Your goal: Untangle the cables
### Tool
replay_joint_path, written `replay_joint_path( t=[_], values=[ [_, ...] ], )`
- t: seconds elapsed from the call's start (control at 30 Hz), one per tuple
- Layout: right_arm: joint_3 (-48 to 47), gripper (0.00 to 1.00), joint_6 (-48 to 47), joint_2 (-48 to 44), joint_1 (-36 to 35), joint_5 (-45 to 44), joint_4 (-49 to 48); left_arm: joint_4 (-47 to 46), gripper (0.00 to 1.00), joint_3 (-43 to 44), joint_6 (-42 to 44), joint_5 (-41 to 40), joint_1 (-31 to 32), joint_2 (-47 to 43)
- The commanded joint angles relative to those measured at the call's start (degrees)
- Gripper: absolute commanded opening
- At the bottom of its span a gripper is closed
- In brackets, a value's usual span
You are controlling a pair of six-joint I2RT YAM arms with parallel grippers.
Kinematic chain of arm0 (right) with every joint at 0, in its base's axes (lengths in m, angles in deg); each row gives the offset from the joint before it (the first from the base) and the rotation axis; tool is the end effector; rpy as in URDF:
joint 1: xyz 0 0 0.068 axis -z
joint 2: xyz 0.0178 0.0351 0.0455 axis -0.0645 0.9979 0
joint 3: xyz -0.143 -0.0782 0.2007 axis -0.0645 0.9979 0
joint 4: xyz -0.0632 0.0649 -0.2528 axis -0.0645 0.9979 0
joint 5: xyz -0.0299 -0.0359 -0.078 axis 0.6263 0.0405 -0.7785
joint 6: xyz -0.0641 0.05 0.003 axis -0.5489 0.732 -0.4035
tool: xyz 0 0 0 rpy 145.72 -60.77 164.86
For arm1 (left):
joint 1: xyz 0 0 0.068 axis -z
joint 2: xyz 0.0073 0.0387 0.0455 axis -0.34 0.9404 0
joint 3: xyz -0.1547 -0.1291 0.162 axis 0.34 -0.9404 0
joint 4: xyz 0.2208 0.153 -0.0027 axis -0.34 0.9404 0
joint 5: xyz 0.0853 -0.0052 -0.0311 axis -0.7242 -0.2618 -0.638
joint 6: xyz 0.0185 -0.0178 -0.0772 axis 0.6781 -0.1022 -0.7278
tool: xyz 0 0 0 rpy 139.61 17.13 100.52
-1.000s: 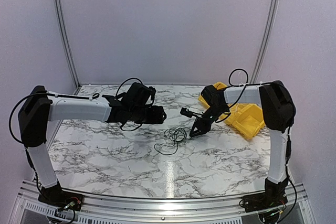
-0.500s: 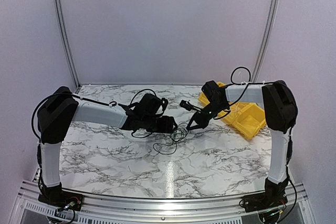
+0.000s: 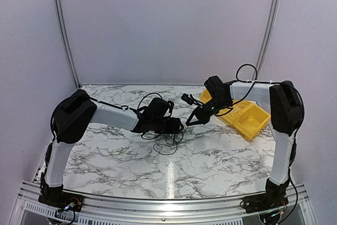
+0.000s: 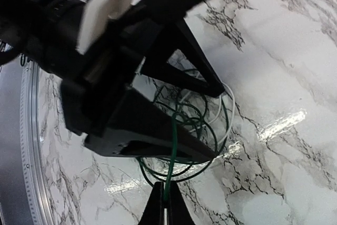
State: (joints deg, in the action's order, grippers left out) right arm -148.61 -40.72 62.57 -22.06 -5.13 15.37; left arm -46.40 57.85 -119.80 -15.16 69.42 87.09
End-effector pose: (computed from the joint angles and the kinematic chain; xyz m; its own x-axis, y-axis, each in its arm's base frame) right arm 0.3565 0.2273 0.1440 -0.5270 -0.6058 -0.5961 -0.8448 0.2966 0.4454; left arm 0.3327 -0.3975 0.1027 -0.7374 0.0113 -0.6753 0.4651 0.7336 -0.4955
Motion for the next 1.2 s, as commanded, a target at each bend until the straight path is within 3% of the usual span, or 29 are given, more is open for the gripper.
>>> replay_joint_path(
  t=[0.0,0.07,0.3,0.5,0.63,0.8,1.17],
  values=[
    [-2.2,0.00,-1.7,-7.1,-0.2,5.0,2.5,-0.9,0.68,-1.1,-3.2,-2.0,-1.0,1.3],
    [-2.6,0.00,-4.2,-9.0,-0.3,6.8,4.8,-1.0,0.67,-1.0,-3.8,-1.0,-1.4,2.1],
    [-9.8,0.00,-7.8,-14.5,-0.3,11.0,11.3,-1.1,0.52,-1.0,-4.1,0.7,-1.9,3.6],
    [-24.6,0.00,-9.4,-16.1,-0.3,9.8,13.4,-0.8,0.47,-2.4,-3.1,0.7,-1.9,3.5],
    [-37.5,0.00,-6.7,-16.9,-0.3,8.9,9.9,-0.7,0.45,-3.7,-2.8,0.4,-1.9,3.0],
    [-47.3,0.00,4.0,-17.6,0.3,4.3,-0.2,-0.7,0.45,-4.1,-2.8,0.2,-1.9,2.7],
    [-44.4,0.00,7.9,-18.0,5.2,4.1,-3.4,-0.8,0.48,-6.4,-3.5,-0.9,-1.9,1.5]
  ],
)
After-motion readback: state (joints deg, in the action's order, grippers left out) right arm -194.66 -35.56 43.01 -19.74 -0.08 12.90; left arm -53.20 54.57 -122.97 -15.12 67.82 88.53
